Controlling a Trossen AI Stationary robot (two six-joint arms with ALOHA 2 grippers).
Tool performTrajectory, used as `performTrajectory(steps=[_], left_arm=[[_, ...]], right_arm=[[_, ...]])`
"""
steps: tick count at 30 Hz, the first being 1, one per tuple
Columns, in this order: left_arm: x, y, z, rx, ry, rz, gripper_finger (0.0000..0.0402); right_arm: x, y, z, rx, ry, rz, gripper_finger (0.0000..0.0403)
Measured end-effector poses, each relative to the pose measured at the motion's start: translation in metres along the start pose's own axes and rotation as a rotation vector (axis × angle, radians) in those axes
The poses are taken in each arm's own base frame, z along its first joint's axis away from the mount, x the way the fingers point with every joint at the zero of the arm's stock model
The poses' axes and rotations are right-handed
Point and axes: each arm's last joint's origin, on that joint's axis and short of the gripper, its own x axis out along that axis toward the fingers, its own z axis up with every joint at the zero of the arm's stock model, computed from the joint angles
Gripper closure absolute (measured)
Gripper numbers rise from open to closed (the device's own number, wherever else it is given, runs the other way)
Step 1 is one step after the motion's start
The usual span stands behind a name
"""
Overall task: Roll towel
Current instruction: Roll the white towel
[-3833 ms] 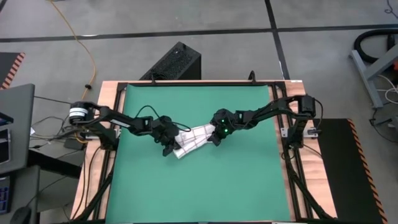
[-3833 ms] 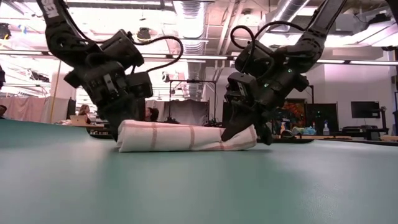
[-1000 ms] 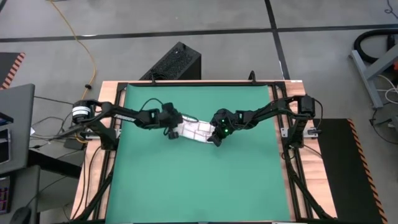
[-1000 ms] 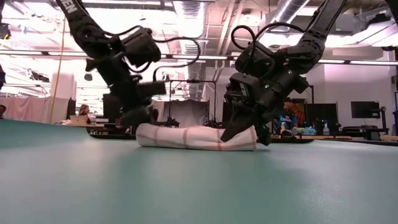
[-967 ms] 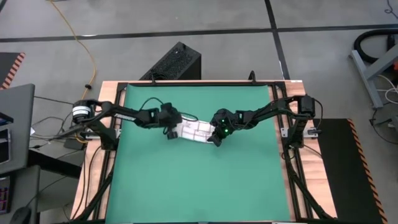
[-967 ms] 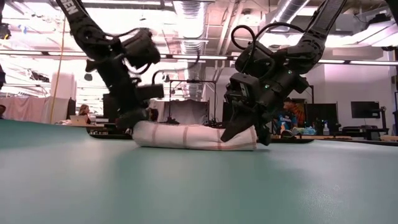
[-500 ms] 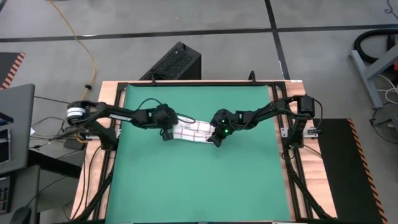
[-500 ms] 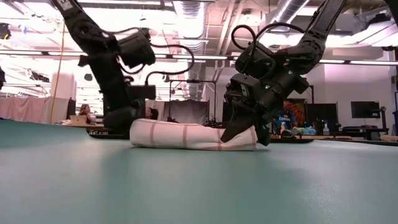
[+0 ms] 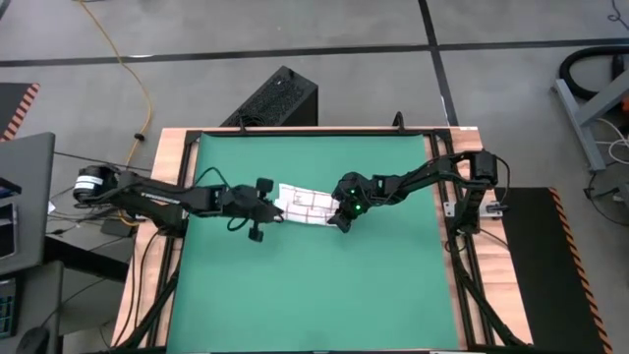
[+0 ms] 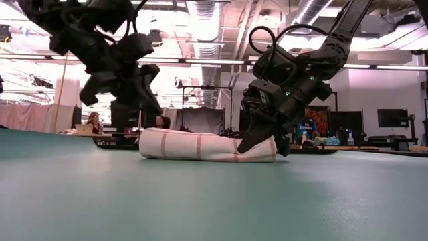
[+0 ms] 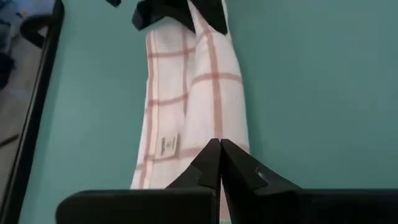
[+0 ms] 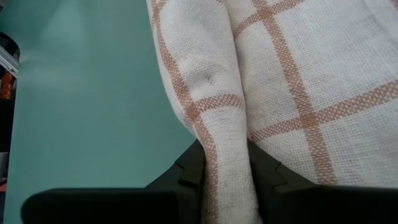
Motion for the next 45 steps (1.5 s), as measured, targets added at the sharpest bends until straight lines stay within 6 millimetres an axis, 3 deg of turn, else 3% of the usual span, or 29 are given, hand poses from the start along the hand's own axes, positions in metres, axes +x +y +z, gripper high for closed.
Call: performTrajectory(steps=[8, 20, 31, 38, 45], left_arm=[[0.026, 0.020, -0.023, -0.063, 0.009, 0.068, 0.0401], [0.065, 0.019, -0.058, -0.142, 0.084, -0.005, 0.0401], [0.066, 0.016, -0.071, -0.212, 0.188, -0.073, 0.0401], [0.066, 0.015, -0.072, -0.222, 0.189, -0.083, 0.0401], [0.066, 0.015, -0.073, -0.224, 0.190, -0.084, 0.0401]], right_arm=[[0.000, 0.000, 0.000, 0.000, 0.001, -0.002, 0.0310], [0.000, 0.000, 0.000, -0.009, -0.002, -0.002, 0.0310], [0.000, 0.001, 0.002, -0.171, -0.019, 0.005, 0.0305], [-0.003, 0.001, 0.005, -0.218, -0.038, 0.010, 0.0258], [-0.023, 0.006, 0.015, -0.322, -0.090, 0.006, 0.0230]])
